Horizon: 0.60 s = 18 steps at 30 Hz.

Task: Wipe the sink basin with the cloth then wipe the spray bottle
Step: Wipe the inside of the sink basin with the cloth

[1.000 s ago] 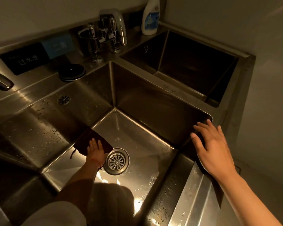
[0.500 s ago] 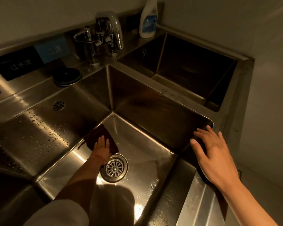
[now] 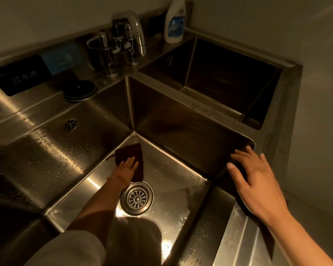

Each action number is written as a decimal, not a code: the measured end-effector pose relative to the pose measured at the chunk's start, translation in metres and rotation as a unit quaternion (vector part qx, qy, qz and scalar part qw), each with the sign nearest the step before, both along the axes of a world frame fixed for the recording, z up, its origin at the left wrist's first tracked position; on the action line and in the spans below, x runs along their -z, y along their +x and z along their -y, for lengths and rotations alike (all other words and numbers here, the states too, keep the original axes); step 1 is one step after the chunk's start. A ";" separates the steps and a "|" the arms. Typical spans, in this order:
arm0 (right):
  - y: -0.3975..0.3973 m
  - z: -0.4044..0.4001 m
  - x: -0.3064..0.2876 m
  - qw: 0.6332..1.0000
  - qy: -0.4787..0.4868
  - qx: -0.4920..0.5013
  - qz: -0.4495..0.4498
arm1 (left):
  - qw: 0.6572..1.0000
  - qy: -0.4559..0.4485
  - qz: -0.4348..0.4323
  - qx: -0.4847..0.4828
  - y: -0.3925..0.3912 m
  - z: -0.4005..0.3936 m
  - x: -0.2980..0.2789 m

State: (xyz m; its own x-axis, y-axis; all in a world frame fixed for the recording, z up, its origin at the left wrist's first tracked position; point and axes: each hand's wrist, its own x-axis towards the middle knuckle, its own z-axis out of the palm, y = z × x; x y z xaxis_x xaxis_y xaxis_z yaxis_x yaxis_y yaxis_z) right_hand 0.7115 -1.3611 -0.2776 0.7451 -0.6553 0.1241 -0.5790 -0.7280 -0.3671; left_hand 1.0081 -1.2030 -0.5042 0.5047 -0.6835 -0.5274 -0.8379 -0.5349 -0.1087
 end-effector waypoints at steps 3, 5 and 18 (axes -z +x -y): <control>-0.001 -0.001 0.000 1.000 0.001 0.000 -0.001 | 0.997 -0.031 -0.043 -0.059 -0.005 0.005 0.000; -0.001 -0.002 0.000 1.000 0.005 0.001 0.003 | 0.991 -0.062 -0.053 -0.109 -0.014 0.011 0.002; -0.001 0.001 0.001 1.000 -0.001 0.004 0.010 | 0.995 -0.056 -0.001 -0.078 -0.025 0.021 0.021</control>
